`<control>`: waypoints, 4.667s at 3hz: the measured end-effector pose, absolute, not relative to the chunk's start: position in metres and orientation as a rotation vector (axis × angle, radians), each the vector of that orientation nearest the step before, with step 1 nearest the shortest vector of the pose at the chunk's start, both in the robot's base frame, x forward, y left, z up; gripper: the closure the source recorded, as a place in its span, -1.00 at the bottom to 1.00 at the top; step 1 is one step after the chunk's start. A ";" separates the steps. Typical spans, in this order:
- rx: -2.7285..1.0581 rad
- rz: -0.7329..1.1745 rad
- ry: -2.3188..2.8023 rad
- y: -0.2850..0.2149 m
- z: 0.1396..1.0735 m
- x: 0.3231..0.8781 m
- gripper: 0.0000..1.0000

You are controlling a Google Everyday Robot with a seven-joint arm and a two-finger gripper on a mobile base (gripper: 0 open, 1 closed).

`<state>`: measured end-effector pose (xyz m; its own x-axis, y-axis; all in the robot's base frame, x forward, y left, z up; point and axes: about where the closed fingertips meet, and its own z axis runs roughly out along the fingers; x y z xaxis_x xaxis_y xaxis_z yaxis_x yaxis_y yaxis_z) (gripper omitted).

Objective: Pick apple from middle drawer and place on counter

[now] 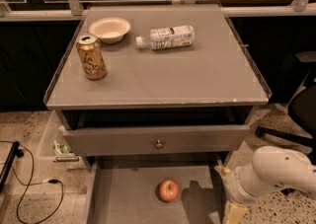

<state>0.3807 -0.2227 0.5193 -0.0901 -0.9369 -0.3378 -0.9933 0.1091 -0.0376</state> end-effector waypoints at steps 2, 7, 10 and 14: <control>-1.652 0.380 1.952 -0.201 0.434 0.423 -1.00; -1.683 0.663 1.727 -0.101 0.357 0.434 -1.00; -1.672 0.753 1.654 -0.077 0.354 0.447 -1.00; -1.672 0.753 1.654 -0.077 0.354 0.447 0.77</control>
Offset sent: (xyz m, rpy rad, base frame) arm 0.0645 0.0352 -0.1405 0.4407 -0.1850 -0.1044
